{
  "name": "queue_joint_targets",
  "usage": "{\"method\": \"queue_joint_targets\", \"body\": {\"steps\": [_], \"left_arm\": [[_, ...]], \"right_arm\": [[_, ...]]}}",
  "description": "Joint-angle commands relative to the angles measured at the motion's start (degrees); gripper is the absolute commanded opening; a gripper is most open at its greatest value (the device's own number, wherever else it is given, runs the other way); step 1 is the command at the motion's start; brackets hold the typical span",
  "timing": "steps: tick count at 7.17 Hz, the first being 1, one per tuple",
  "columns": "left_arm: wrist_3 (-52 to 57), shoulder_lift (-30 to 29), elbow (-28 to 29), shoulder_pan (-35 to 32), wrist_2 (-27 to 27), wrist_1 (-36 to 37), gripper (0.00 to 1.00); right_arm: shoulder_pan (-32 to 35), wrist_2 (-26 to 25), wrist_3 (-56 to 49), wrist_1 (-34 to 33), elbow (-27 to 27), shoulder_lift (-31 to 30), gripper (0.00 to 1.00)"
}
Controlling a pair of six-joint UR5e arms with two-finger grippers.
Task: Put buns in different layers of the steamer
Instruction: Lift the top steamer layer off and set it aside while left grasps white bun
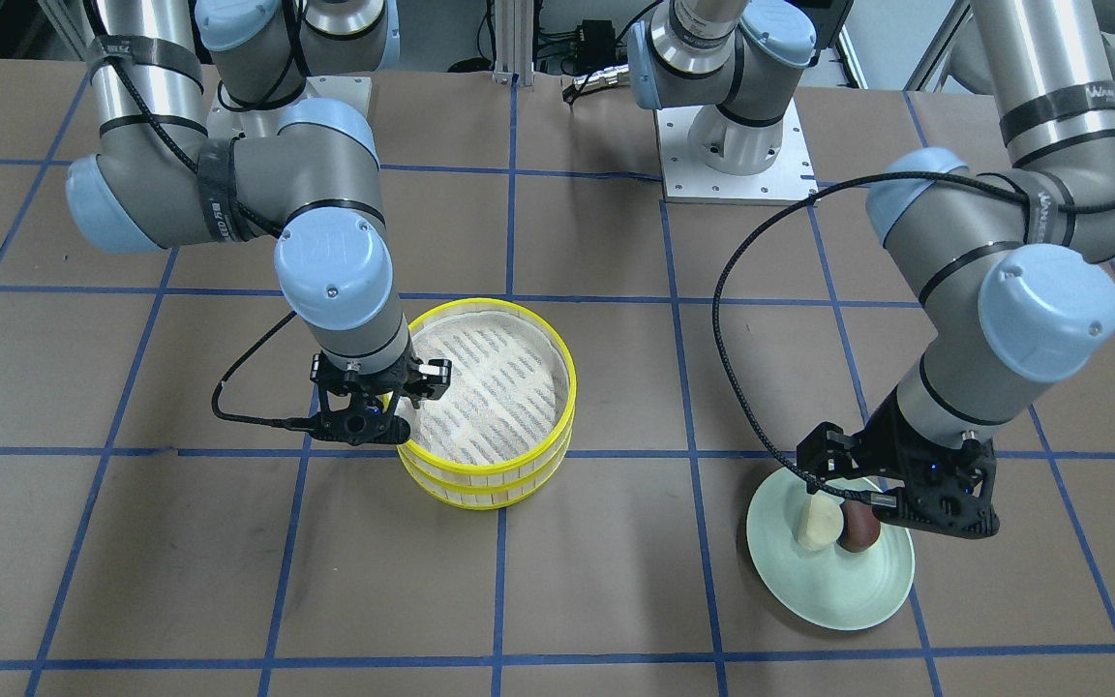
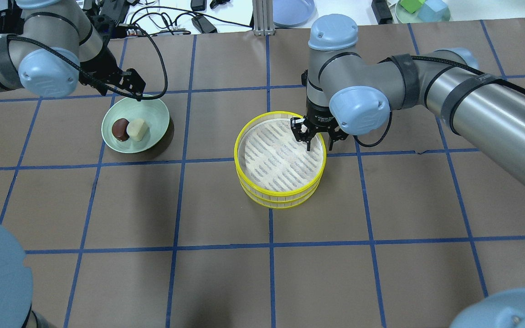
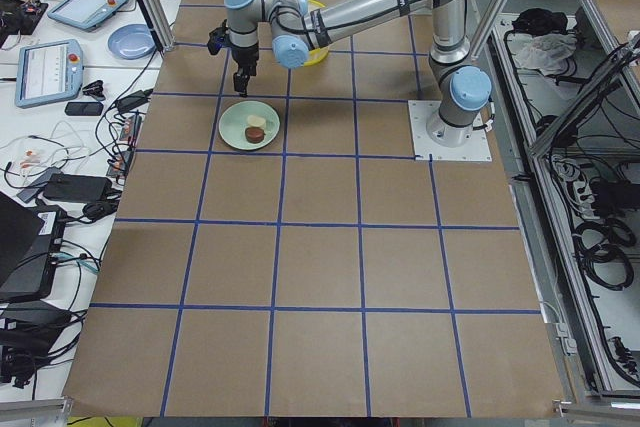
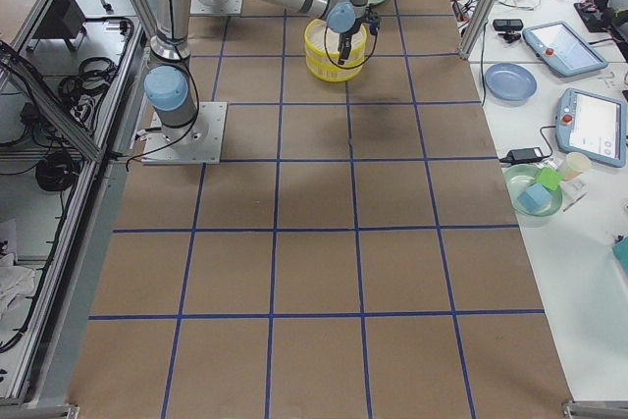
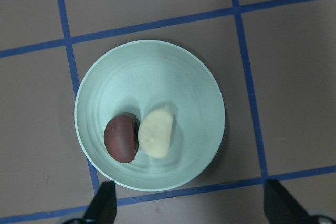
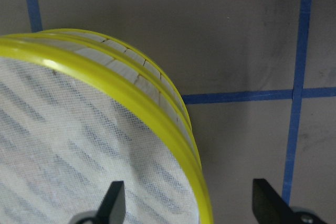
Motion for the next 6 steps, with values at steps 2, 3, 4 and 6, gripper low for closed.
{"method": "queue_joint_targets", "body": {"steps": [2,3,4,6], "left_arm": [[8.7,-7.36,0.09,0.32,-0.12,6.66,0.99],[13.79,-8.6,0.0,0.32,0.06,6.67,0.99],[15.32,-9.74,-0.26,0.32,0.23,6.67,0.97],[15.69,-10.28,-1.84,0.32,0.67,5.97,0.34]], "right_arm": [[-0.54,-0.33,-0.16,2.22,-0.83,-3.22,0.0],[-1.15,-0.24,-0.25,7.28,-2.22,-7.24,0.0],[-2.98,-0.15,-3.21,14.29,-4.24,-12.24,0.0],[-17.41,-5.2,-26.59,22.33,-4.78,-17.98,0.0]]}}
